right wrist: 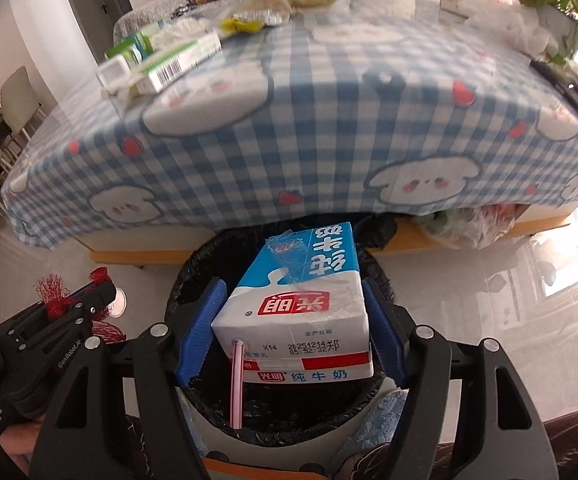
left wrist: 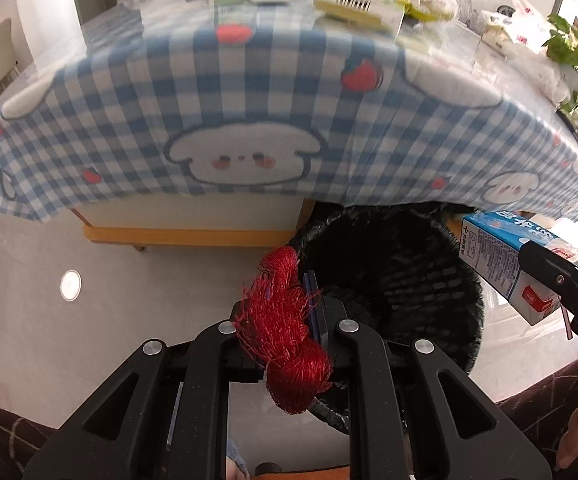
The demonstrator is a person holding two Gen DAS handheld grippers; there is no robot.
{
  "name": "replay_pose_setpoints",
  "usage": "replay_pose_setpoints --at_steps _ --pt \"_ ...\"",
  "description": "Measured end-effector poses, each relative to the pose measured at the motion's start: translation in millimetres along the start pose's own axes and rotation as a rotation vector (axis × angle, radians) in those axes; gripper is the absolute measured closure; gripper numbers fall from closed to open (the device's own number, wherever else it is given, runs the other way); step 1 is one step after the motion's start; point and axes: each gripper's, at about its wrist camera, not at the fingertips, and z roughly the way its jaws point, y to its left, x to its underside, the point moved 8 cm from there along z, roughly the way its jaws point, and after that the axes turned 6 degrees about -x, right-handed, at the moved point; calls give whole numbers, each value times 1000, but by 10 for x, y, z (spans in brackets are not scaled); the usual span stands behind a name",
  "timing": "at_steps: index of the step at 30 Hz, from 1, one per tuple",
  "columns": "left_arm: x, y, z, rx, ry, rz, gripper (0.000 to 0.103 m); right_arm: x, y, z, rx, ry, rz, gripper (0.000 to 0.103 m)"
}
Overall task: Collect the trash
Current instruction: 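Carry the red mesh bag and milk carton down over the black trash bin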
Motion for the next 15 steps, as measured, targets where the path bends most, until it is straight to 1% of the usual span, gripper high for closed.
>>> replay_pose_setpoints --at_steps 8,15 --pt "109 -16 263 1 37 2 88 154 33 404 3 75 -7 37" --pt "243 51 462 -25 75 1 88 284 163 685 9 136 -39 37"
